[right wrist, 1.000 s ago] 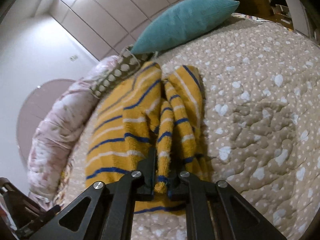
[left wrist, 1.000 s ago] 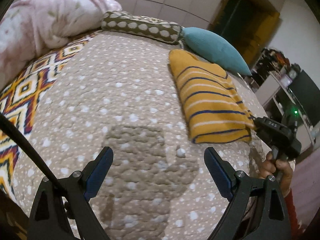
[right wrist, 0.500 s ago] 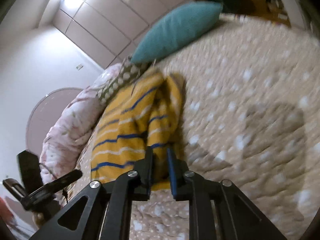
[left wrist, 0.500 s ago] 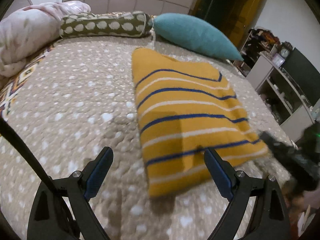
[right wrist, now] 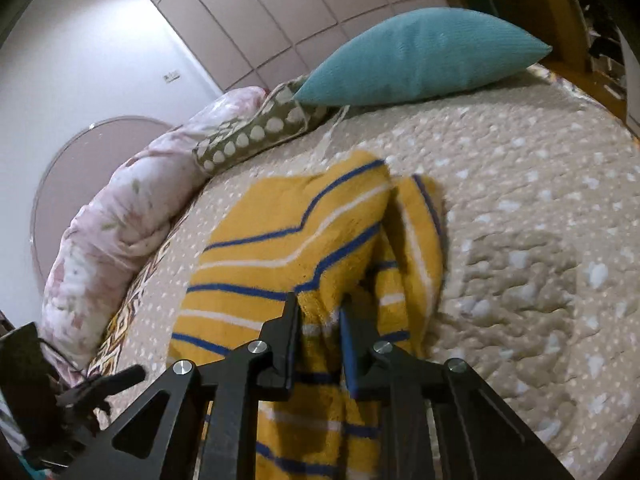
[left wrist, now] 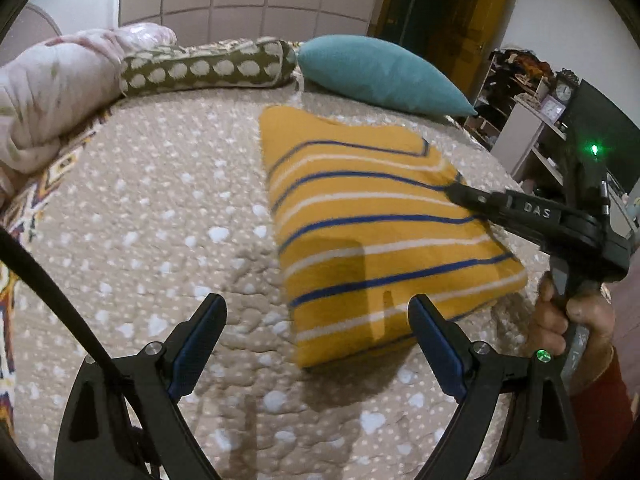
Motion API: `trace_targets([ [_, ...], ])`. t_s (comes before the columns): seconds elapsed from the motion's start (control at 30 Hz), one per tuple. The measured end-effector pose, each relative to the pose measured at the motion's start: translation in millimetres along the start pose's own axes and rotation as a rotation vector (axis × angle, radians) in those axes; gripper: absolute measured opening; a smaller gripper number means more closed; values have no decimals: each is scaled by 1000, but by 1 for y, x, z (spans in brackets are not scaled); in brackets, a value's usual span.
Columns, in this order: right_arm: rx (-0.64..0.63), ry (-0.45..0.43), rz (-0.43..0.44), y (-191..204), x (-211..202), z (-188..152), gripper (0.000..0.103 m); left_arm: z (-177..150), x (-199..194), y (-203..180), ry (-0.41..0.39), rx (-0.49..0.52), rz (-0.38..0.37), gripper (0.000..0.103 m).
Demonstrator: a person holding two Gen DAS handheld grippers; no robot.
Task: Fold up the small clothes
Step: 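Open the right tool to release the folded edge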
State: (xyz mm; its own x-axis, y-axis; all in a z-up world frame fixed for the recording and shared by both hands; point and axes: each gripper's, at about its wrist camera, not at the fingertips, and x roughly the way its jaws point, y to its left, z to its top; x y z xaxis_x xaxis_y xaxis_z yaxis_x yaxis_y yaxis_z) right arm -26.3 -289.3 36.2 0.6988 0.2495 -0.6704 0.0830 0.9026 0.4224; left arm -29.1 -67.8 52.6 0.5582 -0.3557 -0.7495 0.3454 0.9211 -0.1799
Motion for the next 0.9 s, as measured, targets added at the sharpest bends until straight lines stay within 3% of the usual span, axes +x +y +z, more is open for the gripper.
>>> trace_targets([
  [0.13, 75, 16, -66, -31, 4, -9, 19, -8, 24, 15, 75, -38, 39, 92],
  [0.2, 109, 26, -48, -43, 8, -13, 32, -14, 27, 21, 99, -87, 13, 92],
  [0.23, 128, 29, -48, -47, 7, -12, 50, -14, 25, 23, 97, -99, 0, 92],
  [0.27, 143, 30, -57, -50, 5, -11, 51, -17, 21, 24, 92, -101, -8, 92],
  [0.33, 154, 9, -37, -51, -5, -9, 51, -23, 8, 26, 73, -82, 16, 92],
  [0.47, 85, -126, -104, -27, -41, -6, 48, -43, -8, 35, 58, -52, 109, 92],
  [0.57, 22, -162, -15, 4, -55, 0, 39, -56, -9, 48, 73, -79, 138, 92],
  [0.67, 18, -91, 151, 25, -37, 3, 35, -68, -4, 62, 90, -114, 180, 92],
  [0.7, 23, -66, 170, 28, -29, 2, 35, -69, -3, 61, 85, -112, 180, 92],
  [0.8, 28, 6, 145, 25, -4, -6, 35, -73, -3, 53, 71, -55, 219, 94],
  [0.9, 60, 53, 64, 4, 6, -19, 19, -77, 5, 49, 51, -33, 235, 98],
])
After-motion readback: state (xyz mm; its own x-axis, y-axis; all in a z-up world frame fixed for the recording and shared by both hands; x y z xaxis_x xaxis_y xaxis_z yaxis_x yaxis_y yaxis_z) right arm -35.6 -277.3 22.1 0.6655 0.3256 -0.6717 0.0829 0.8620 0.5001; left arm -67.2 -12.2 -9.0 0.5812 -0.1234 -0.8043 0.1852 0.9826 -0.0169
